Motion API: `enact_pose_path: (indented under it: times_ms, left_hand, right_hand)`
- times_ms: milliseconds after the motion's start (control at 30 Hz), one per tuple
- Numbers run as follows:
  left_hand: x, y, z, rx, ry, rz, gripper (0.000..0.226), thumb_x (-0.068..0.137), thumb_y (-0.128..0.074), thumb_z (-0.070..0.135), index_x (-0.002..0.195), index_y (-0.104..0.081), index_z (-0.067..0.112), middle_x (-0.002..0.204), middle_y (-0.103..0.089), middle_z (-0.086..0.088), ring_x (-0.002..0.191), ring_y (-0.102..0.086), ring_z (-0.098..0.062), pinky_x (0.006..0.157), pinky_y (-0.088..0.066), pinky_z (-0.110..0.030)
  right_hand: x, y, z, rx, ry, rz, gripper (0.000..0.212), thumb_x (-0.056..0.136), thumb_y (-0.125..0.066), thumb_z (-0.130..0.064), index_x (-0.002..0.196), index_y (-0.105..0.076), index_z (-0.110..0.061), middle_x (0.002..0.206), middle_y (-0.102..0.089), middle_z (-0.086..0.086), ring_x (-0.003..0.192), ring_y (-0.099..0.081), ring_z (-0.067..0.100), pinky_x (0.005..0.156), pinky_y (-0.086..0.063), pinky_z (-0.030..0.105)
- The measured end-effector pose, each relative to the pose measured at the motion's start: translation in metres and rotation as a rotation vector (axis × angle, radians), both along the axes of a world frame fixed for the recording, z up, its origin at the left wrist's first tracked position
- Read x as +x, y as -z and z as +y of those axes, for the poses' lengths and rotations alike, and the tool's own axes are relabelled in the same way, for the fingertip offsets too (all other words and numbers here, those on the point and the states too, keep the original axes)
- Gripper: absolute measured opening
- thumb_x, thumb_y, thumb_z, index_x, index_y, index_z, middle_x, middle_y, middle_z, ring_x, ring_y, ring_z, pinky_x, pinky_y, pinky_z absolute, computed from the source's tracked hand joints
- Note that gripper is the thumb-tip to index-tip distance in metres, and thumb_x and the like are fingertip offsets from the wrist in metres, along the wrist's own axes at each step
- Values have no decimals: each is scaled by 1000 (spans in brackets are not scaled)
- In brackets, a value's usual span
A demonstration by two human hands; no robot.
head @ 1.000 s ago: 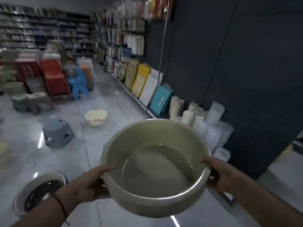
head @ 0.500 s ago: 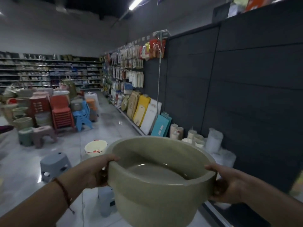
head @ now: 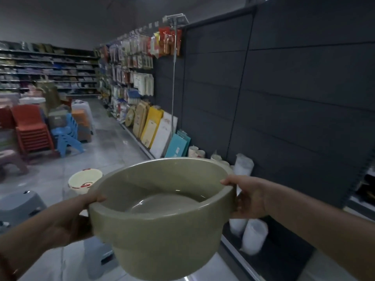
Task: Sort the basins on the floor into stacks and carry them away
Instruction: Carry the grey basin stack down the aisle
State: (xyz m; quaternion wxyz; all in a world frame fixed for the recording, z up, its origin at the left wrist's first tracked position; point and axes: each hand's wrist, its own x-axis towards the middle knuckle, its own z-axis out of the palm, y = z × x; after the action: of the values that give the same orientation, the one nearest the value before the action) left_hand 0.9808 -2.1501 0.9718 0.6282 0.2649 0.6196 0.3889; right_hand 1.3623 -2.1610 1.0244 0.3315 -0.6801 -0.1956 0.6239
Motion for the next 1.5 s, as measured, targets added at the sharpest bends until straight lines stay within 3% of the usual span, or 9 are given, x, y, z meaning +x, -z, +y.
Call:
enact_pose_path:
  times_ms: [167,300,433,567,767,933,1033,1133,1500]
  left_hand:
    - [-42,54,75,-61,-41,-17,47,65,-70,15,109,-63,-2,88,-71,-29,84,-64,-40,90,-52,-53]
    - [-75,77,139,-118,-72,-4,33,83,-67,17,113,-64,3,103,-65,-25,79,-60,-35,71,-53,-43]
    - [-102,94,208,-148,-37,28,31,83,-66,16,112,-64,5,105,-64,-21,84,-63,-32,68,-56,-42]
    - [-106,100,257,-107,49,74,28,84,-64,16,110,-62,6,92,-64,-16,80,-64,-29,64,-56,-39]
    - [-71,141,313,-133,-38,78,29,85,-66,24,113,-57,26,102,-69,-15,88,-66,-32,74,-58,-44]
    - [-16,182,378,-301,-115,62,34,82,-55,-4,105,-55,21,98,-64,-18,83,-61,-33,83,-53,-53]
    - [5,194,432,-407,-173,66,21,82,-57,-3,94,-58,14,84,-58,-13,71,-57,-27,67,-54,-38]
    - [17,195,480,-477,-257,5,10,84,-66,5,94,-63,7,86,-64,-13,75,-60,-27,75,-53,-41]
    - [-28,187,597,-559,-516,-245,57,70,-62,5,127,-55,9,125,-63,-17,100,-62,-37,72,-54,-54]
  right_hand:
    - [-44,39,76,-32,-19,-9,56,70,-80,-21,113,-53,2,109,-64,22,93,-67,35,68,-59,43]
    - [-92,79,146,-135,13,40,28,79,-71,-16,96,-61,5,69,-67,19,72,-65,31,66,-59,41]
    - [-125,101,201,-168,99,105,22,82,-66,-15,94,-60,3,77,-60,17,80,-59,29,84,-51,41]
    - [-126,127,235,-133,132,213,38,56,-77,-8,91,-61,-7,73,-47,7,69,-44,18,81,-43,30]
    - [-111,181,288,-74,218,182,9,82,-65,-12,91,-66,-10,66,-58,5,46,-52,14,50,-53,24]
    - [-76,223,375,-92,185,83,9,85,-62,-13,77,-58,-14,41,-46,-4,28,-38,7,35,-37,15]
    - [-48,238,434,-116,173,95,9,82,-65,-14,91,-65,-10,60,-59,3,38,-54,10,42,-49,19]
    - [-31,240,497,-113,95,71,13,82,-65,-12,94,-67,-7,75,-62,10,60,-59,20,57,-53,27]
    - [-94,215,728,-70,-297,-80,4,84,-59,-8,86,-63,-7,64,-63,9,64,-58,23,62,-49,33]
